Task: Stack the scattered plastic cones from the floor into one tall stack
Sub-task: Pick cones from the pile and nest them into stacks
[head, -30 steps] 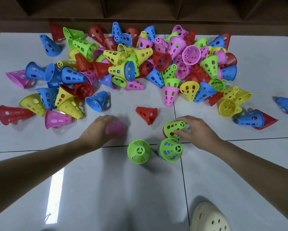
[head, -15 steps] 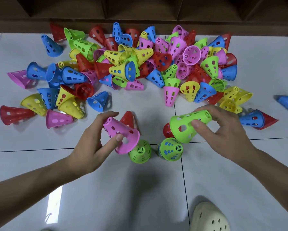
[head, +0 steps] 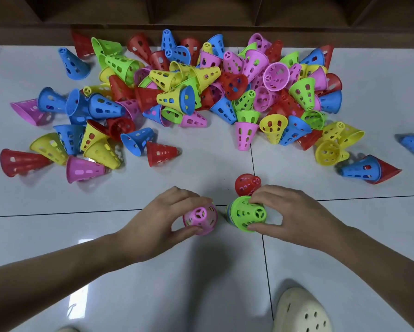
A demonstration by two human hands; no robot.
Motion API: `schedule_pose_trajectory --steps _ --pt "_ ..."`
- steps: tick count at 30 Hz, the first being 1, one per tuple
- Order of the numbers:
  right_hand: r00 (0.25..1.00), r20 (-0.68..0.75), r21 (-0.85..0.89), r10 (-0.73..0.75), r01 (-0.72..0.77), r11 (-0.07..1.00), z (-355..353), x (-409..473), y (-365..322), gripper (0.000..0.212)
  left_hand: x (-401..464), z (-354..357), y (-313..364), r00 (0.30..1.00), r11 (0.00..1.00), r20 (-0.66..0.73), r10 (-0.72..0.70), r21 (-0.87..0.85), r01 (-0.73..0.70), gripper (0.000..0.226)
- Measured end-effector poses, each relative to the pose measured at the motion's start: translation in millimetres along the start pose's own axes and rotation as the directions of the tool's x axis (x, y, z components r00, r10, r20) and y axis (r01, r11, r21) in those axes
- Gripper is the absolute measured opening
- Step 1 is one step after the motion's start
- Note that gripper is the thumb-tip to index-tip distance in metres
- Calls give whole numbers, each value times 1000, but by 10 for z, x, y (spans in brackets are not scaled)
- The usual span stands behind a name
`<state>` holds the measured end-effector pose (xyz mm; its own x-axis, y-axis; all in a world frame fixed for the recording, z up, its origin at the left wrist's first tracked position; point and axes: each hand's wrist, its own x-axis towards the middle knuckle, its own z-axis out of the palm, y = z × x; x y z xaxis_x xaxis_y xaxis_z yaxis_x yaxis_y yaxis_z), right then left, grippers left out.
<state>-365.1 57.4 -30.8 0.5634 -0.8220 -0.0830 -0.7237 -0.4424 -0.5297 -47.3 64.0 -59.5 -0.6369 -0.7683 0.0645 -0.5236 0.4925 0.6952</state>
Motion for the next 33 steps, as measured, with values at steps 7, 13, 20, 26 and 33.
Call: schedule_pose_trajectory --steps 7,13,20,26,33 --pt "994 11 91 105 -105 990 -36 47 79 46 27 -18 -97 999 999 38 15 -33 -14 50" --pt "984 -63 129 166 -157 979 -73 125 212 32 170 -215 -450 995 994 -19 -99 34 99 42" --pt "969 -45 129 242 -234 964 10 240 439 21 571 -396 -1132 931 877 -148 -333 314 364 69" --pt "971 28 112 239 -241 964 125 323 561 34 764 -445 -1316 902 796 -88 -423 441 416 83" --pt "962 100 71 254 -262 963 244 405 640 44 877 -509 -1404 889 714 -1 -458 596 368 77"
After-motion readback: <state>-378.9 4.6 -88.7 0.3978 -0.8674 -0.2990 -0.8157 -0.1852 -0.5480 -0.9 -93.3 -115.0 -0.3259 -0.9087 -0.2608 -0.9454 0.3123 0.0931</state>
